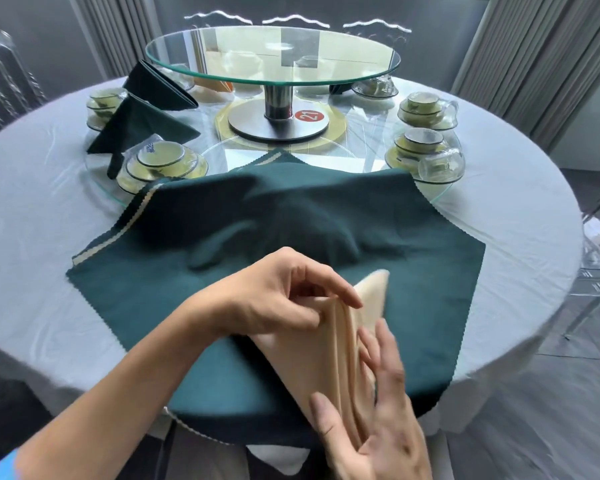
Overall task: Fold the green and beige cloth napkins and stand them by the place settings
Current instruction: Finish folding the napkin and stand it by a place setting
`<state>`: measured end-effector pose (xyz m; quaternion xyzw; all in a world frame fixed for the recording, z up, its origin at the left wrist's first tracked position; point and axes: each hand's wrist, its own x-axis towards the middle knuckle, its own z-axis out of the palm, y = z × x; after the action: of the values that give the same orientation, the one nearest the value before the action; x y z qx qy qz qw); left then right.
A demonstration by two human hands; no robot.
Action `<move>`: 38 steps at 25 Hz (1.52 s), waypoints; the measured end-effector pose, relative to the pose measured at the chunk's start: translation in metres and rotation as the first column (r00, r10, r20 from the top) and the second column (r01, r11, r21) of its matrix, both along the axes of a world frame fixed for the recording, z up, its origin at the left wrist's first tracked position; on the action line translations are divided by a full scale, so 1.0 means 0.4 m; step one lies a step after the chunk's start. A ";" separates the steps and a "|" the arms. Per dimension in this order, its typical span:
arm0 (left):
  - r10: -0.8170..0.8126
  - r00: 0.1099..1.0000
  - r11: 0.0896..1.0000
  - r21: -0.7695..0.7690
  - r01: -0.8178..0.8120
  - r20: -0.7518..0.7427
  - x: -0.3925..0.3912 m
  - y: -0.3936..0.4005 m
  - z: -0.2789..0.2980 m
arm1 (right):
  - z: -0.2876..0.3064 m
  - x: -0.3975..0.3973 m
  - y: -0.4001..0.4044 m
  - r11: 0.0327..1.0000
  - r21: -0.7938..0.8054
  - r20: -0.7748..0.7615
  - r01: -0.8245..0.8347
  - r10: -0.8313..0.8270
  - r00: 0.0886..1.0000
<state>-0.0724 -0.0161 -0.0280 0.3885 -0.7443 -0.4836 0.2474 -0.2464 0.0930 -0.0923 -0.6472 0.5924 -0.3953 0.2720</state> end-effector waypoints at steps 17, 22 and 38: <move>0.472 0.823 0.865 -0.349 -0.361 0.318 0.047 0.126 -0.156 | 0.049 -0.169 -0.291 0.927 0.199 -0.303 -0.318 0.367 0.880; 0.442 0.780 0.757 -0.650 -0.061 0.442 0.084 0.187 -0.222 | 0.000 -0.223 -0.180 0.951 0.001 -0.275 -0.310 0.298 0.914; 0.571 0.561 0.781 -0.608 -0.146 0.599 0.038 0.219 -0.278 | -0.098 0.003 -0.212 0.989 0.015 -0.769 -0.147 0.105 0.631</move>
<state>-0.0571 0.0716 -0.1393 0.6254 -0.7739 -0.0051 0.0998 -0.2452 0.0082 -0.1314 -0.8000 0.5949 -0.0781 0.0059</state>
